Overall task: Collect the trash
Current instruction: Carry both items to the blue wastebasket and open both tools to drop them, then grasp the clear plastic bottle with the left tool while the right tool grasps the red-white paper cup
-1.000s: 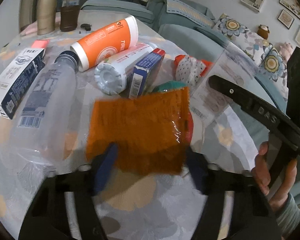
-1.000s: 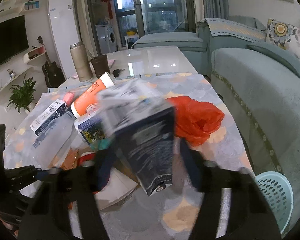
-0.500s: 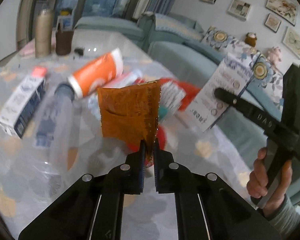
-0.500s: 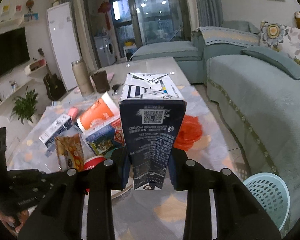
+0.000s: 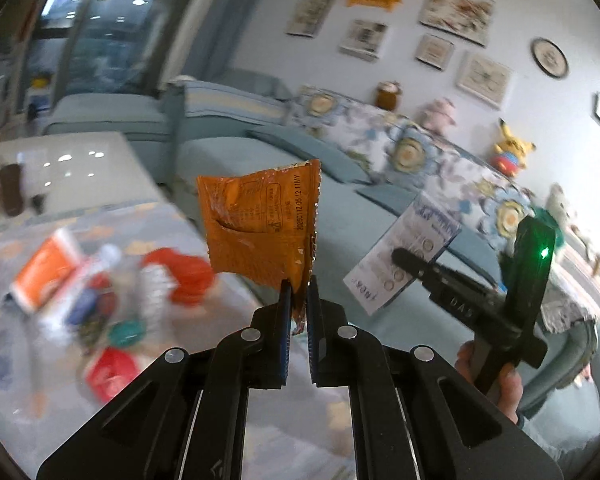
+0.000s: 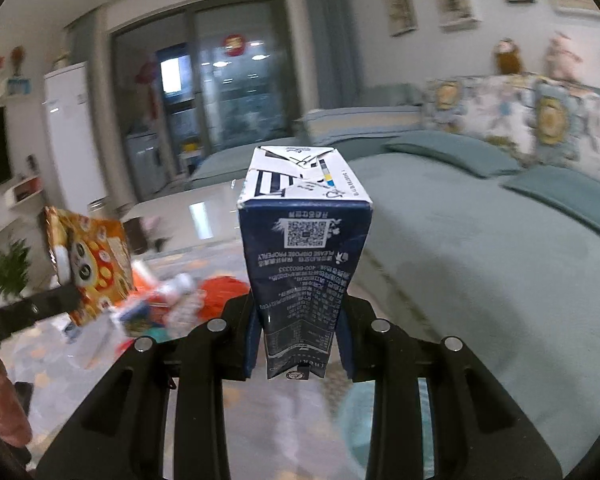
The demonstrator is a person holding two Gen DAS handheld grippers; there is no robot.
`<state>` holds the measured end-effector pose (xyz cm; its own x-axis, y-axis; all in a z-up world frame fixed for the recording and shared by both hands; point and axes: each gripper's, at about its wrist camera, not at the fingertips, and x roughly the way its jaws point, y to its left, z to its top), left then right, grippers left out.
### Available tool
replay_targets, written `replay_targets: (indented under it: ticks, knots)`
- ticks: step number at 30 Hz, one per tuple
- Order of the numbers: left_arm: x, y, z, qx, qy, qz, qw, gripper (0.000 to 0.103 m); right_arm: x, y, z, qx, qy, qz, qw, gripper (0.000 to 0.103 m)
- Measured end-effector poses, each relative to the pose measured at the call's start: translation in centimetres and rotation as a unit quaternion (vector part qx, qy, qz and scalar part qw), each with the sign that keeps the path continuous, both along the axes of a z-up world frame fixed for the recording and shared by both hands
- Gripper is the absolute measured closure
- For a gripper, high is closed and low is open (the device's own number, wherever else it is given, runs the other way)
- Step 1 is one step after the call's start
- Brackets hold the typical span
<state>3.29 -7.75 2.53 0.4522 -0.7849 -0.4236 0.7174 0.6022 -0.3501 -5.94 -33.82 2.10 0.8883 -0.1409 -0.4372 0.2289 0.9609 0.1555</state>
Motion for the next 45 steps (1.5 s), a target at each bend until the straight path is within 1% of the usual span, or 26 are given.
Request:
replay_targets:
  ticks: [2,4,5,8,12,14,16,18,20,21,23,24,25,26,27,28,29,31,33,37,39,41,45]
  knots:
    - [0.0,-3.3,-0.4,0.010,0.005,-0.027,0.9996,0.098,-1.1,-2.6,-1.4,0.017,0.015,-0.023,0.999,0.074]
    - [-0.1,-6.1,-1.5,0.024,0.015,-0.048,0.9985,0.098,-2.2,-5.2,-3.7,0.034,0.039,-0.049,0.997,0.074]
    - [-0.2,-7.9,-2.3,0.034,0.023,-0.062,0.9973,0.098,-2.8,-6.5,-5.1,0.043,0.054,-0.063,0.996,0.074]
    - [-0.6,-11.6,-4.8,0.058,0.040,-0.092,0.9932,0.098,-4.0,-9.4,-8.8,0.065,0.091,-0.094,0.989,0.074]
    - [-1.1,-15.7,-8.5,0.079,0.076,-0.131,0.9853,0.098,-4.7,-11.4,-13.0,0.089,0.141,-0.118,0.979,0.074]
    - [-1.2,-17.2,-10.7,0.094,0.097,-0.143,0.9805,0.098,-4.8,-12.0,-14.9,0.094,0.164,-0.127,0.974,0.074]
    - [-1.4,-18.0,-12.3,0.108,0.110,-0.145,0.9774,0.098,-4.7,-12.5,-16.5,0.108,0.184,-0.129,0.968,0.074]
    - [-1.4,-18.3,-13.7,0.116,0.126,-0.147,0.9741,0.098,-4.7,-13.0,-17.7,0.118,0.195,-0.134,0.965,0.074]
    - [-0.9,-18.5,-15.1,0.126,0.146,-0.148,0.9701,0.095,-4.4,-13.4,-18.6,0.126,0.209,-0.132,0.961,0.074]
    - [-0.8,-18.8,-15.3,0.129,0.152,-0.147,0.9690,0.095,-4.3,-13.1,-18.9,0.127,0.214,-0.132,0.959,0.074]
    - [-0.6,-19.2,-16.0,0.137,0.160,-0.139,0.9677,0.085,-4.3,-12.4,-19.3,0.132,0.224,-0.131,0.957,0.071]
    - [-0.5,-19.0,-16.3,0.140,0.160,-0.133,0.9681,0.077,-4.3,-12.3,-19.7,0.136,0.226,-0.131,0.956,0.061]
    - [-0.4,-18.7,-16.4,0.142,0.158,-0.127,0.9690,0.071,-4.6,-11.9,-19.8,0.134,0.224,-0.134,0.956,0.051]
    - [-0.5,-18.9,-16.1,0.141,0.158,-0.124,0.9694,0.069,-4.6,-11.7,-19.6,0.131,0.222,-0.137,0.956,0.048]
    - [-0.4,-18.6,-16.0,0.137,0.160,-0.122,0.9698,0.063,-4.4,-11.5,-19.4,0.128,0.220,-0.137,0.957,0.046]
    - [-0.3,-18.4,-15.8,0.131,0.161,-0.120,0.9707,0.058,-4.2,-11.3,-19.4,0.126,0.219,-0.136,0.958,0.046]
    - [-0.2,-18.3,-15.6,0.128,0.160,-0.118,0.9717,0.055,-4.2,-11.2,-19.2,0.124,0.218,-0.136,0.958,0.046]
    - [-0.2,-18.2,-15.0,0.119,0.158,-0.113,0.9736,0.045,-4.6,-11.4,-19.0,0.126,0.212,-0.138,0.959,0.046]
    - [-0.1,-17.9,-14.6,0.109,0.158,-0.111,0.9751,0.041,-4.7,-11.6,-18.6,0.129,0.206,-0.136,0.960,0.046]
    - [-0.2,-17.6,-13.5,0.101,0.150,-0.109,0.9775,0.040,-5.1,-11.1,-17.5,0.122,0.191,-0.131,0.965,0.046]
    - [-0.4,-17.1,-12.6,0.096,0.142,-0.106,0.9795,0.040,-5.1,-10.4,-16.2,0.118,0.173,-0.125,0.970,0.046]
    - [-0.6,-16.3,-11.3,0.088,0.131,-0.101,0.9823,0.040,-5.1,-9.5,-14.5,0.108,0.154,-0.115,0.975,0.046]
    - [-0.7,-12.6,-7.5,0.052,0.100,-0.080,0.9904,0.040,-4.4,-6.3,-9.9,0.081,0.108,-0.079,0.988,0.046]
